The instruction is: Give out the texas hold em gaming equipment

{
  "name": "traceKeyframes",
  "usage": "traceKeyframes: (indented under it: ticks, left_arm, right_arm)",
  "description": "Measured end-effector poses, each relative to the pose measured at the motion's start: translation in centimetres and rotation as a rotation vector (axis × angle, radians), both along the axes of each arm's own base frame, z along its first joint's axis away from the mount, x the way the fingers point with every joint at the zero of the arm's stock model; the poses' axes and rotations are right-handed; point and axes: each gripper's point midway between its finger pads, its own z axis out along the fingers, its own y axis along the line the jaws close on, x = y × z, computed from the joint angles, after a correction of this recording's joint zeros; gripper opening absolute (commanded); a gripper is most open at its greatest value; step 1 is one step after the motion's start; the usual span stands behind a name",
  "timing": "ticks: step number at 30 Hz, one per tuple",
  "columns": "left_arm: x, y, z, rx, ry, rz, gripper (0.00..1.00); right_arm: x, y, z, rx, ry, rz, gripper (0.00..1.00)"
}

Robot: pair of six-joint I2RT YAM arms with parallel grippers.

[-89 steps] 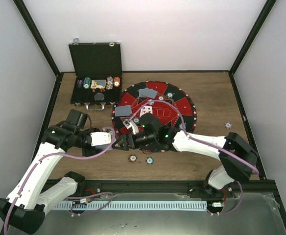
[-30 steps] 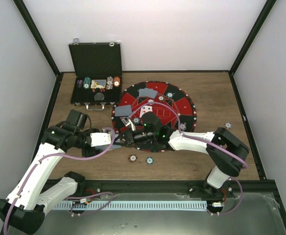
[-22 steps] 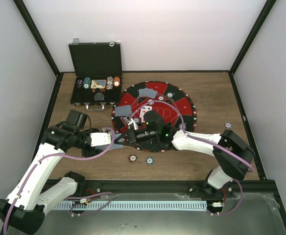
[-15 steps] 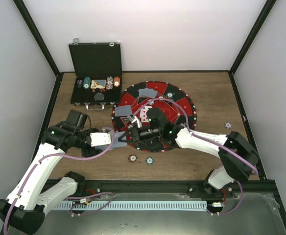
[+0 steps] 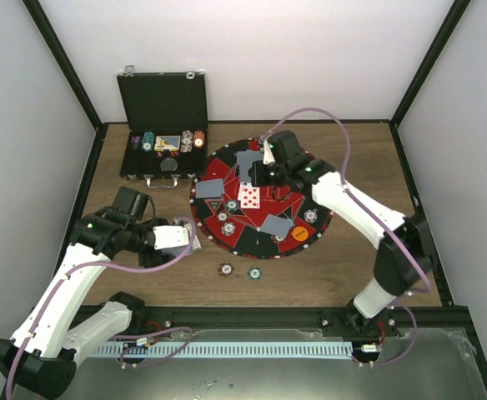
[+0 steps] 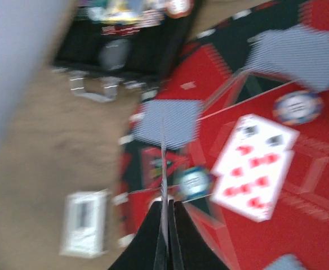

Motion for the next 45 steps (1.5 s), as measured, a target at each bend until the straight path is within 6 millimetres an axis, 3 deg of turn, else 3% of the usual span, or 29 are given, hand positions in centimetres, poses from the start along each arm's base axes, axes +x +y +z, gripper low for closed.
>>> traceKeyframes:
  ticks: [5,8,11,15,20,27,32,37,39,45]
  left_arm:
    - [0.0,0.0,0.0,0.001,0.0,0.0,0.08]
    - [0.0,0.0,0.0,0.003,0.0,0.001,0.08]
    - [0.0,0.1,0.0,0.004,0.0,0.001,0.08]
    - [0.1,0.1,-0.1,0.007,-0.001,0.002,0.08]
    - [0.1,0.2,-0.1,0.011,-0.003,0.001,0.08]
    - [0.1,0.2,-0.1,0.011,-0.002,0.001,0.08]
    - [0.0,0.2,-0.1,0.012,0.001,0.001,0.08]
    - [0.0,0.2,-0.1,0.012,0.002,0.001,0.08]
    - [-0.1,0.2,-0.2,0.013,0.004,0.001,0.08]
    - [-0.1,0.2,-0.1,0.012,0.003,0.0,0.08]
  right_arm:
    - [5.8,-4.2,-5.8,-0.537,-0.224,-0.16,0.01]
    - [6.9,-5.2,-8.3,-0.821,-0.37,-0.14,0.01]
    - [7.6,-4.9,-10.0,-1.044,-0.53,-0.067,0.01]
    - [7.9,-4.4,-11.8,-1.198,-0.628,0.022,0.01]
    - [8.0,-4.6,-13.7,-1.26,-0.634,0.075,0.03]
    - [5.8,-4.7,-17.2,-1.243,-0.52,0.175,0.38]
    - [3.8,-4.9,-19.0,-1.194,-0.409,0.216,0.68]
    - [2.5,-4.6,-17.1,-1.077,-0.334,0.175,0.85]
    - [2.0,-4.3,-15.0,-1.01,-0.323,0.145,0.89]
    - [1.2,-2.4,-6.0,-0.719,-0.317,0.019,0.96]
